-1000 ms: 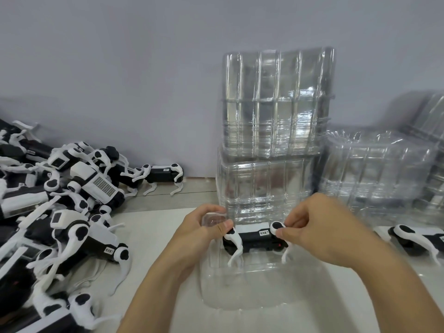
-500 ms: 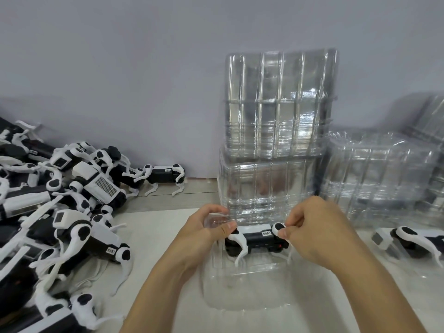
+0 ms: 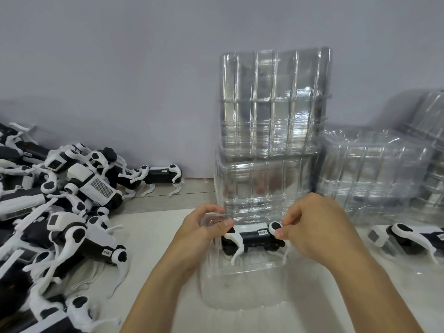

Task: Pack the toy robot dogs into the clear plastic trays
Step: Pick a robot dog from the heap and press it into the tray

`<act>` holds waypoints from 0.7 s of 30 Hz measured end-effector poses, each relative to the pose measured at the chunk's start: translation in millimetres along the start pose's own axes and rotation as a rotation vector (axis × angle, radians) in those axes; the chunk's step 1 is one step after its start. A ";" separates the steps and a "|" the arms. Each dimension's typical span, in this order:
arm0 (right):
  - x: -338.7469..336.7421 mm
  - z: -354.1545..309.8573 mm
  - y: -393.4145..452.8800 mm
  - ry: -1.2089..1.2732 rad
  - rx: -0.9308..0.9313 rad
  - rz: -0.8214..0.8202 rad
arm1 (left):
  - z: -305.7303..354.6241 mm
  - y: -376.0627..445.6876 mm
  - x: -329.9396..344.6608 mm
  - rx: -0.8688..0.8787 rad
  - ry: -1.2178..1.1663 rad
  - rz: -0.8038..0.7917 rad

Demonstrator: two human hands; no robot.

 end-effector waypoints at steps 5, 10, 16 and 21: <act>3.7 -11.4 -0.6 0.054 -0.110 -0.036 | 1.7 -1.4 1.6 0.008 -0.018 -0.010; 24.7 -45.5 -12.6 0.126 -0.288 -0.105 | 2.8 -1.2 1.6 0.017 -0.013 -0.013; 38.4 -64.0 -20.1 0.084 -0.368 -0.115 | 4.0 -1.8 0.9 0.029 -0.018 0.005; 40.1 -60.5 -18.1 0.133 -0.319 -0.117 | 6.2 -2.4 3.0 0.041 0.007 0.000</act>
Point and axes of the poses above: each hand's wrist, its own y-axis towards the middle knuckle, its own x-axis out of the palm, z = x × y, the point moved 10 cm from there along y, towards the middle knuckle, and after that the axes turned 1 degree about -z, right-handed, at the moved point
